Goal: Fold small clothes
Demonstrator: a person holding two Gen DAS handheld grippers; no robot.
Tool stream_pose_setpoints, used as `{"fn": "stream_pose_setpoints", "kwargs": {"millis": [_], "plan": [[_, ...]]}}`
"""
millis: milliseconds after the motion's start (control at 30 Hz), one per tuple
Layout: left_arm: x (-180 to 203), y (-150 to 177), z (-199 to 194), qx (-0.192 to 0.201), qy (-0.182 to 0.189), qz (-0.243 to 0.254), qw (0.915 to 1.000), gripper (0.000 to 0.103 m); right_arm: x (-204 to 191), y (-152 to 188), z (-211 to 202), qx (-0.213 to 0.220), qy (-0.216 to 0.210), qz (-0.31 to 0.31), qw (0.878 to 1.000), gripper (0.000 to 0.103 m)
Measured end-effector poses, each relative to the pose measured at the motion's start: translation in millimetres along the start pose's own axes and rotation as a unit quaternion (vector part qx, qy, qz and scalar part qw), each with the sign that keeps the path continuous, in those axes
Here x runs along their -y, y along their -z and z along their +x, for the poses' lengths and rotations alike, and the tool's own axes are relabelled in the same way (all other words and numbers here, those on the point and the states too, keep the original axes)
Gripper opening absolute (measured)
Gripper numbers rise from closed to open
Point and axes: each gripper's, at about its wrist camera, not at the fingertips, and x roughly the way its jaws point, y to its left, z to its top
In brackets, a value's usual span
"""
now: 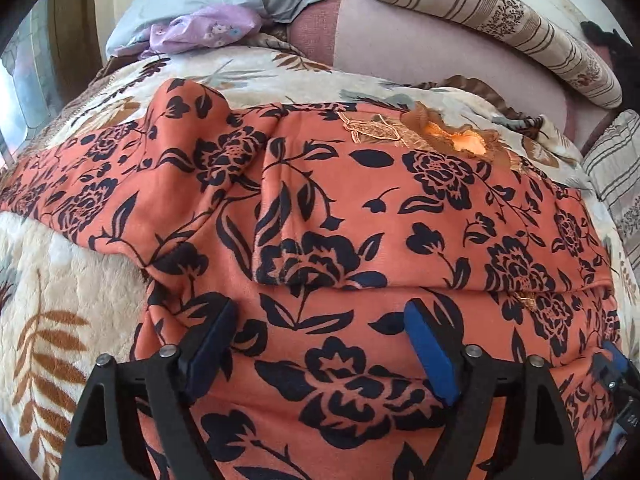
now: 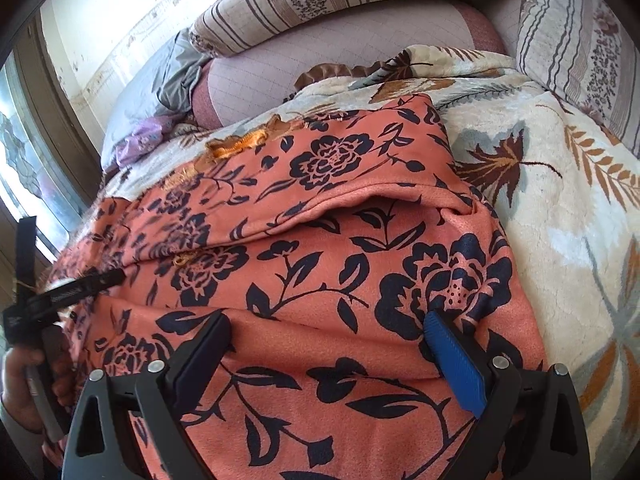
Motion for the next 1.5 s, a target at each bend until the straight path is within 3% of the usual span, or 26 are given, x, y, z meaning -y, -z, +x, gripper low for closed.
{"fn": "stream_pose_setpoints", "kwargs": {"millis": [233, 267, 333, 500, 600, 633, 700, 800, 867, 1033, 1100, 1167, 1233, 1300, 1367, 1467, 1500], "plan": [[-0.7, 0.8, 1.4, 0.001, 0.018, 0.001, 0.9998, 0.094, -27.3, -8.9, 6.3, -0.054, 0.098, -0.057, 0.992, 0.099], [-2.0, 0.9, 1.0, 0.002, 0.023, -0.002, 0.9997, 0.094, -28.8, -16.9, 2.2, -0.06, 0.093, -0.042, 0.993, 0.099], [-6.3, 0.2, 0.8, 0.003, 0.033, -0.009, 0.9994, 0.094, -31.5, -36.3, -16.6, -0.025, 0.055, -0.012, 0.998, 0.099], [-3.0, 0.5, 1.5, 0.002, 0.027, -0.004, 0.9996, 0.094, -25.2, -104.8, -26.3, 0.042, 0.039, 0.017, 0.998, 0.099], [-2.7, 0.8, 0.7, 0.002, 0.028, -0.004, 0.9996, 0.095, -0.2, -125.7, 4.4, 0.026, -0.001, 0.085, 0.996, 0.099], [-2.3, 0.7, 1.1, 0.001, 0.027, -0.002, 0.9996, 0.096, 9.0, -123.9, 22.5, 0.005, -0.006, 0.105, 0.994, 0.099], [-1.5, 0.9, 1.2, 0.0, 0.027, 0.002, 0.9996, 0.097, 29.6, -103.3, 68.0, -0.081, 0.011, 0.14, 0.987, 0.099], [-2.0, 0.7, 1.1, 0.0, 0.028, 0.002, 0.9996, 0.097, 1.3, -99.7, 50.6, -0.039, 0.058, 0.056, 0.996, 0.099], [-0.2, 0.4, 2.1, -0.002, 0.026, 0.005, 0.9997, 0.098, -19.8, -96.2, 28.2, -0.007, 0.055, 0.017, 0.998, 0.099], [1.7, -0.5, 2.9, 0.001, 0.028, 0.003, 0.9996, 0.099, -64.5, -45.7, -14.1, 0.067, 0.127, -0.079, 0.987, 0.099], [0.7, -0.2, 2.4, 0.003, 0.031, 0.001, 0.9995, 0.099, -70.9, -21.1, -2.1, 0.041, 0.154, -0.11, 0.981, 0.103], [0.3, 0.4, 2.2, 0.004, 0.031, 0.001, 0.9995, 0.099, -68.1, -22.1, 20.2, -0.024, 0.151, -0.113, 0.982, 0.103], [-0.6, 1.1, 1.5, 0.005, 0.032, -0.001, 0.9995, 0.099, -49.3, -29.3, 23.2, -0.04, 0.106, -0.071, 0.991, 0.103], [-2.0, 1.6, 0.4, 0.008, 0.036, -0.004, 0.9993, 0.099, -36.2, -28.1, 19.9, -0.031, 0.077, -0.044, 0.996, 0.103], [-8.7, 2.3, -5.1, 0.016, 0.054, -0.018, 0.9982, 0.099, -36.5, -25.6, 17.0, -0.022, 0.08, -0.048, 0.995, 0.103], [-35.6, -4.4, -29.9, 0.037, 0.088, -0.083, 0.9919, 0.099, -38.5, -23.0, 16.0, -0.018, 0.089, -0.055, 0.994, 0.103], [-52.7, -10.0, -45.3, 0.056, 0.099, -0.119, 0.9864, 0.099, -37.7, -21.9, 13.0, -0.017, 0.086, -0.053, 0.995, 0.103]]}}
